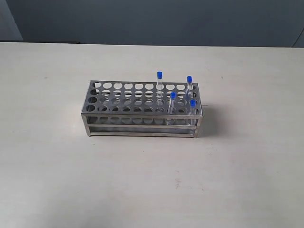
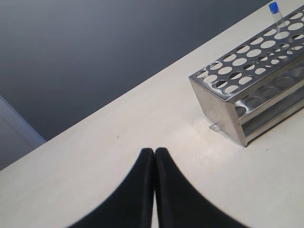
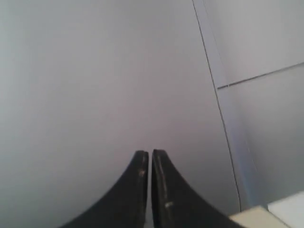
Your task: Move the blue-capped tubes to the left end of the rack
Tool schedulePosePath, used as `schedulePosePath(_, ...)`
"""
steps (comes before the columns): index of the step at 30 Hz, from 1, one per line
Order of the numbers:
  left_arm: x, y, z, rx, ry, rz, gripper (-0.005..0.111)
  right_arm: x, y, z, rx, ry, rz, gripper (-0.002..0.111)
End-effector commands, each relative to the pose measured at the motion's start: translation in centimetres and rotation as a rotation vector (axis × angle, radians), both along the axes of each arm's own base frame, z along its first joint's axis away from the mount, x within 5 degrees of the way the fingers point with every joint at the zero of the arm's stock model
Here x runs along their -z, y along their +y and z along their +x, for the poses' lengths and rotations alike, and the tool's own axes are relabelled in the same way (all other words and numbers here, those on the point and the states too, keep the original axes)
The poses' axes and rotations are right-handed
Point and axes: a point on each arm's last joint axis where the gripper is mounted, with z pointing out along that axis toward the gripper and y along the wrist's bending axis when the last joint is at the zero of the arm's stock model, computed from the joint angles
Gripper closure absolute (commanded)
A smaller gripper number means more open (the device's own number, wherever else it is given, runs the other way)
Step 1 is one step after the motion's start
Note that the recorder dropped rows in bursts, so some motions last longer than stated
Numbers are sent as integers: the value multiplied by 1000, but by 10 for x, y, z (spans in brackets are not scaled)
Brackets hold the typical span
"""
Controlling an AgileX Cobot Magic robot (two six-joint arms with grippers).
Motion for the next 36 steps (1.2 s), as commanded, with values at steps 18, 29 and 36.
schedulePosePath(18, -2, 0, 0, 5, -4, -7, 106, 61, 63, 95, -752, 790, -310, 104)
schedulePosePath(29, -2, 0, 0, 5, -4, -7, 106, 90, 131, 168, -856, 1087, -514, 104)
schedulePosePath(36, -2, 0, 0, 5, -4, -7, 106, 105, 184, 190, -937, 1088, -639, 102)
